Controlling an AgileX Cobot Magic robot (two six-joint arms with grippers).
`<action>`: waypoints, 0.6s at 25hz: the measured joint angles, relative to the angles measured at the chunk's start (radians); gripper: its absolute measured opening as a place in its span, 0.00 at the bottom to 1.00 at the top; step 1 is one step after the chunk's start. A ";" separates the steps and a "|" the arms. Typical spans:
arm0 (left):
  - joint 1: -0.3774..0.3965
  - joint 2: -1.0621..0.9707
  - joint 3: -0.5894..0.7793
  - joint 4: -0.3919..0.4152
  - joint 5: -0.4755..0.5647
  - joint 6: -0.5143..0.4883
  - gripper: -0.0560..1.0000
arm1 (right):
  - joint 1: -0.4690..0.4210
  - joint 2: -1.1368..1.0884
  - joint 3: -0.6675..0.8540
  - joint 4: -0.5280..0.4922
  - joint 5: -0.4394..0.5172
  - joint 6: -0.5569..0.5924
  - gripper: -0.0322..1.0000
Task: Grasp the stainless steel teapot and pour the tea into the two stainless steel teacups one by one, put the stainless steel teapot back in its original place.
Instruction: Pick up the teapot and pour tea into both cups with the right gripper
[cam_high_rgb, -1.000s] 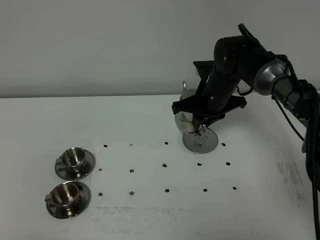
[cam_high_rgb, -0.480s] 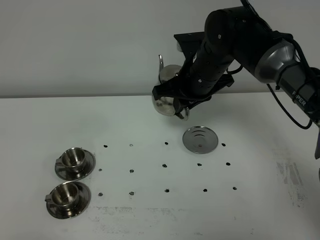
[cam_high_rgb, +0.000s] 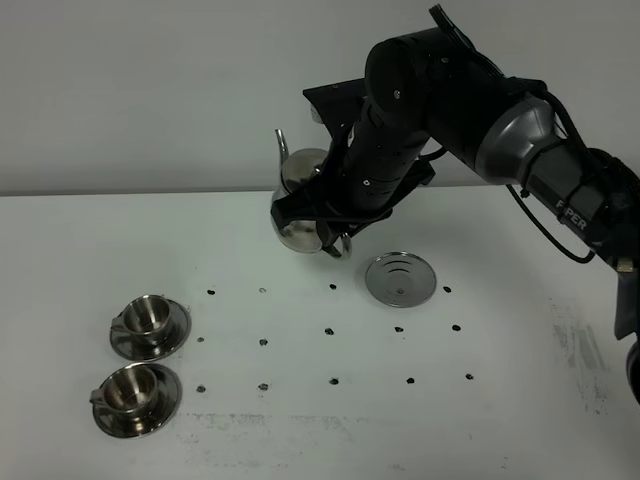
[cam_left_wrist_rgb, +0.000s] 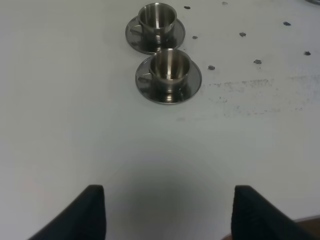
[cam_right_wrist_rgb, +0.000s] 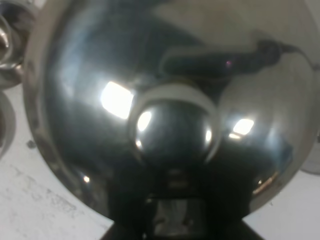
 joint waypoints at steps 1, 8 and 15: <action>0.000 0.000 0.000 0.000 0.000 0.000 0.57 | 0.000 -0.015 0.022 -0.010 0.000 -0.001 0.20; 0.000 0.000 0.000 0.000 0.000 0.000 0.57 | -0.002 -0.160 0.217 -0.090 0.002 0.001 0.20; 0.000 0.000 0.000 0.000 0.000 0.000 0.57 | 0.003 -0.234 0.409 -0.096 0.000 0.003 0.20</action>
